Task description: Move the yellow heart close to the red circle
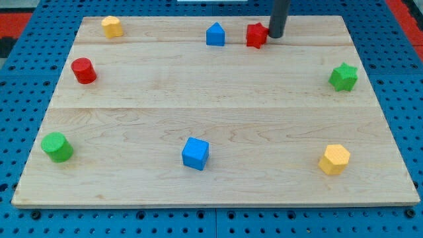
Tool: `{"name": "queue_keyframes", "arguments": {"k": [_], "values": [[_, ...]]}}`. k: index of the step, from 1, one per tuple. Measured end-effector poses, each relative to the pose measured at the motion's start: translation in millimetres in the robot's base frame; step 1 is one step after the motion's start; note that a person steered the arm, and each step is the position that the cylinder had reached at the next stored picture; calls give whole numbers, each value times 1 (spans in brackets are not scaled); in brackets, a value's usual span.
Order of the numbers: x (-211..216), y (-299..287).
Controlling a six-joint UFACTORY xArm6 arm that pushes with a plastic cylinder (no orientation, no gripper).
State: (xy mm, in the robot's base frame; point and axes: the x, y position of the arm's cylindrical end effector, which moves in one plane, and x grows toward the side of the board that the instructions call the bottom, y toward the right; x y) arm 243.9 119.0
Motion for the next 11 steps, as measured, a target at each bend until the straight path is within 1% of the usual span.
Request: {"name": "queue_keyframes", "arguments": {"k": [1,2,3,4,7,8,10,11], "values": [[0,-4],[-37,-4],[-52,-6],[-52,-56],[-51,-152],[-52,-214],[-52,-220],[-52,-271]]}}
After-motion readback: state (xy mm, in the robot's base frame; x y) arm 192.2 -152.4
